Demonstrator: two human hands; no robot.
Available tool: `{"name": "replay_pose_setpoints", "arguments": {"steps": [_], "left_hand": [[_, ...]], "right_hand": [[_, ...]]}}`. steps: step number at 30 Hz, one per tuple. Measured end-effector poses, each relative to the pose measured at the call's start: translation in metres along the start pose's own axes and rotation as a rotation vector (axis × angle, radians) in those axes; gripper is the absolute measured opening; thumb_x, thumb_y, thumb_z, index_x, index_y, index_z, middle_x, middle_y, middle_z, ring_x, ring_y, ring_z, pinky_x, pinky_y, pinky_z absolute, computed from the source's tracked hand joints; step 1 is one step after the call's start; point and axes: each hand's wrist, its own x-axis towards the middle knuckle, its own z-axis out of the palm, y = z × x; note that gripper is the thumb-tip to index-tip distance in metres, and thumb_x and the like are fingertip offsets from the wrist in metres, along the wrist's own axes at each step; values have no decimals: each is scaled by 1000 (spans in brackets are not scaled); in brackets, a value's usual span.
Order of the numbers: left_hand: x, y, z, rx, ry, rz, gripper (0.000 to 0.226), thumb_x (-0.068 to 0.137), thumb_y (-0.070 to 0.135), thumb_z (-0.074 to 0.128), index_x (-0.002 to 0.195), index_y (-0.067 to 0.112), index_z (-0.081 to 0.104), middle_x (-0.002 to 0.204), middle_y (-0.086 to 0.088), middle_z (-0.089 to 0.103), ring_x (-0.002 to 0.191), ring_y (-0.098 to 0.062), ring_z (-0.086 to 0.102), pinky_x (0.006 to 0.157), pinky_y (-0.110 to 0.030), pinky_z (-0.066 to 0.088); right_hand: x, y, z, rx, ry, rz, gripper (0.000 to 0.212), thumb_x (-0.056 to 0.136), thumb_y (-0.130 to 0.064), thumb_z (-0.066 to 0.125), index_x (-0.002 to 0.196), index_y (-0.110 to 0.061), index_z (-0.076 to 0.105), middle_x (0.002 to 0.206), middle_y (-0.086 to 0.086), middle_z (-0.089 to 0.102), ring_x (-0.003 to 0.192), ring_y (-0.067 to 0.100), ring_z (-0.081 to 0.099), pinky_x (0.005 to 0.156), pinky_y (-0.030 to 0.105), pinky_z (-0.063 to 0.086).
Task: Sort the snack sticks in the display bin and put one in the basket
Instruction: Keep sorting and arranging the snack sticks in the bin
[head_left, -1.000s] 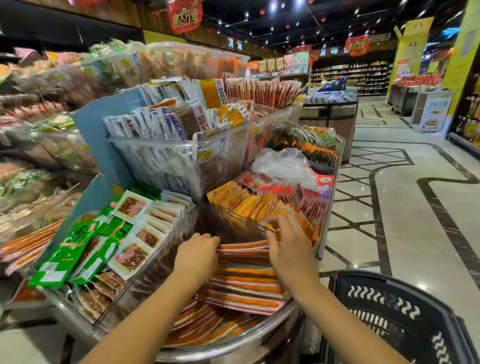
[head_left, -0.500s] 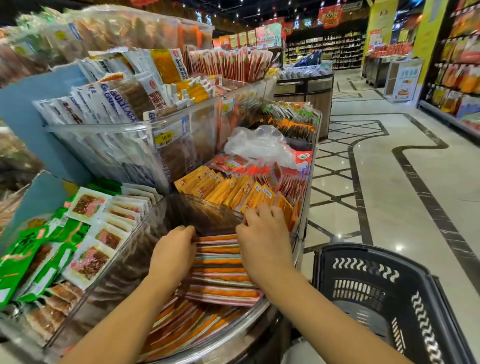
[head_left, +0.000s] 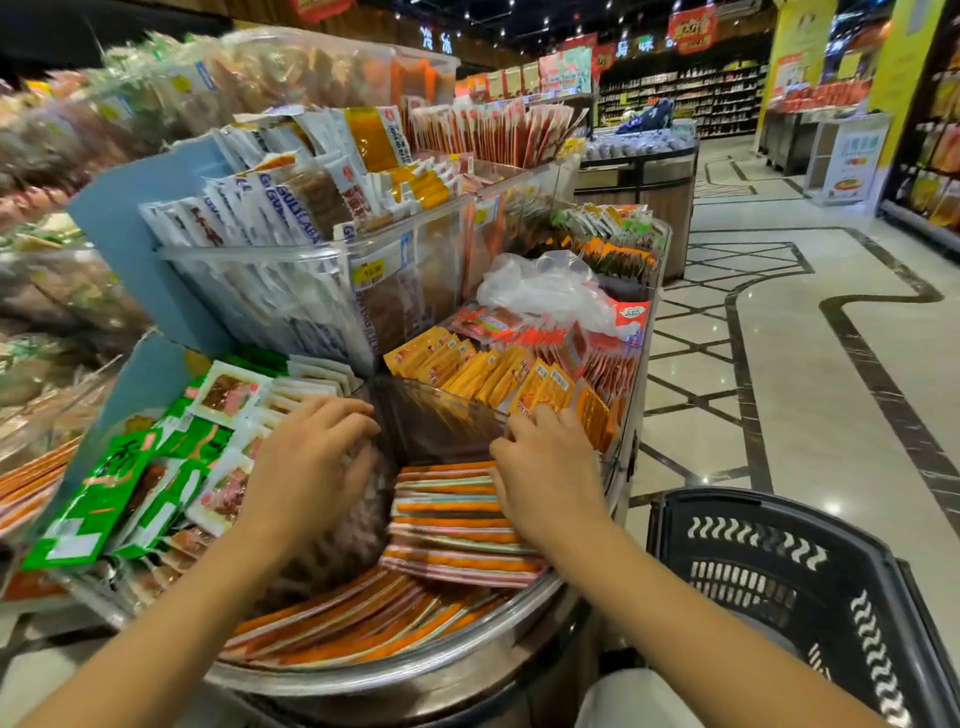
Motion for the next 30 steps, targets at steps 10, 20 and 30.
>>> {"name": "replay_pose_setpoints", "arguments": {"steps": [10,20,30], "left_hand": [[-35,-48,-3,-115,-73,-285,47,95,35,64,138,18,55,140,-3,56,132,-24,47,114,-40,39],[-40,-54,2,-189,-22,-307,50,89,41,63,133,17,60,135,-1,61,128,-24,51,109,-39,42],[-39,-52,1,-250,4,-330,47,90,36,68,132,17,61,139,0,60,131,-22,49,111,-39,41]], "right_hand": [[15,-38,-9,160,-539,-315,28,97,-41,58,121,-30,69,117,-4,69,111,23,59,95,38,46],[26,-144,36,302,-908,-658,35,95,-20,59,129,-27,60,124,7,66,110,30,61,90,38,50],[24,-139,35,491,-863,-617,20,85,-28,75,102,-26,64,97,-10,64,90,11,59,80,34,53]]}}
